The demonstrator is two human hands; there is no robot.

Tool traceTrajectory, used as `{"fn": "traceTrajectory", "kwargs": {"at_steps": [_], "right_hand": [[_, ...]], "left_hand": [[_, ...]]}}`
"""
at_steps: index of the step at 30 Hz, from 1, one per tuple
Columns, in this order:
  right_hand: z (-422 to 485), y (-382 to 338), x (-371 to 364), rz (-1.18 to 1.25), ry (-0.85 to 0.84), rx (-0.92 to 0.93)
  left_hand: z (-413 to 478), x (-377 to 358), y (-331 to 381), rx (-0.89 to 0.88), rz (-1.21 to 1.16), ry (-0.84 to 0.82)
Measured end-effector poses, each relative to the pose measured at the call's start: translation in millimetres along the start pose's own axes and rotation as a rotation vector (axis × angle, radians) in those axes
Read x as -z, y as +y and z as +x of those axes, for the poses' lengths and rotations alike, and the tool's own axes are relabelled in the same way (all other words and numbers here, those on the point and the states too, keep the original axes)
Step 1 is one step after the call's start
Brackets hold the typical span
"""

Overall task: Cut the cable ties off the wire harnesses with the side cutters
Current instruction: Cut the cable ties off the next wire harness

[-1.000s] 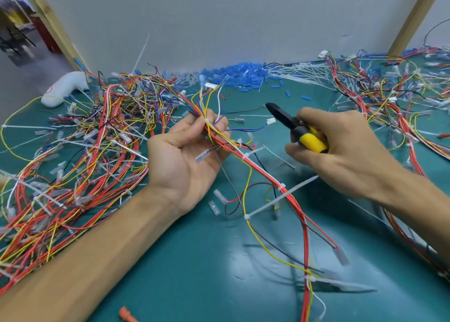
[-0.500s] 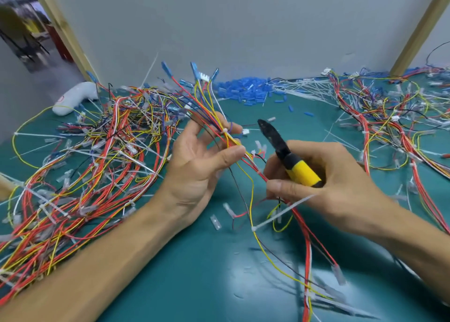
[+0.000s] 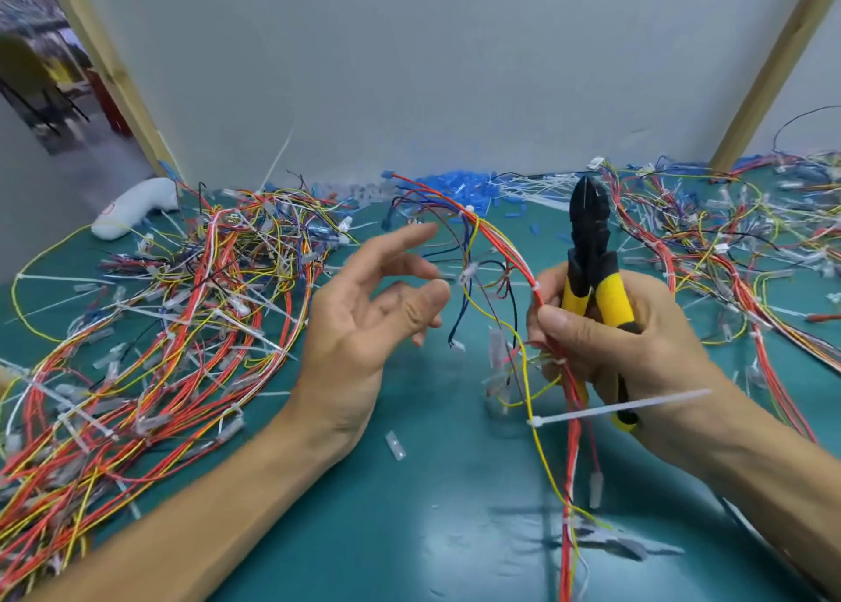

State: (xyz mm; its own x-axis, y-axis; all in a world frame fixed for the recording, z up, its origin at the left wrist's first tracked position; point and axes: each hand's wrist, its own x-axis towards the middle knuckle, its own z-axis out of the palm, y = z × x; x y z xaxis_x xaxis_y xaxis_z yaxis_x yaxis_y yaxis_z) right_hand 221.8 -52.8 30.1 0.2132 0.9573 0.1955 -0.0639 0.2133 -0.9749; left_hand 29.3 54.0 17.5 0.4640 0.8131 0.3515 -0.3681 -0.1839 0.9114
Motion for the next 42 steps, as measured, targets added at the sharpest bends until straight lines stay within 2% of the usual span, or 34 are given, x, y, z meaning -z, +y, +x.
{"fn": "traceTrajectory", "kwargs": {"at_steps": [4, 9, 14, 18, 22, 24, 26, 31, 36, 42], "right_hand": [[-1.2, 0.9, 0.6, -0.032, 0.111, 0.072], [-1.3, -1.8, -4.0, -0.174, 0.218, 0.268], [-5.2, 6.8, -7.6, -0.518, 0.122, 0.370], [-6.3, 9.7, -11.7, -0.651, 0.033, 0.396], [-5.0, 2.1, -8.0, -0.757, -0.148, 0.499], [-4.7, 0.6, -5.1, -0.826, -0.196, 0.476], [-4.5, 0.1, -2.0, -0.891, -0.171, 0.451], [-2.3, 1.9, 0.8, -0.905, -0.117, 0.308], [-4.7, 4.2, -1.1, -0.844, -0.149, 0.206], [-4.9, 3.1, 1.6, -0.876, -0.210, 0.124]], "left_hand": [[-2.3, 0.5, -0.6, 0.005, 0.028, -0.027], [-13.8, -7.7, -1.6, 0.057, 0.035, -0.234], [-19.1, -14.3, -2.6, 0.093, 0.093, -0.265], [-16.1, -17.7, -8.0, 0.078, 0.149, -0.156], [-10.8, -12.2, -12.8, 0.120, 0.030, -0.070], [-10.0, -9.8, -13.7, 0.135, -0.013, -0.042], [-9.8, -8.3, -11.6, 0.117, -0.055, -0.005], [-8.2, -8.7, -3.7, -0.029, -0.002, 0.082], [-9.5, -10.3, 0.1, -0.128, 0.113, 0.048], [-9.4, -8.4, -3.0, -0.143, 0.237, -0.006]]}}
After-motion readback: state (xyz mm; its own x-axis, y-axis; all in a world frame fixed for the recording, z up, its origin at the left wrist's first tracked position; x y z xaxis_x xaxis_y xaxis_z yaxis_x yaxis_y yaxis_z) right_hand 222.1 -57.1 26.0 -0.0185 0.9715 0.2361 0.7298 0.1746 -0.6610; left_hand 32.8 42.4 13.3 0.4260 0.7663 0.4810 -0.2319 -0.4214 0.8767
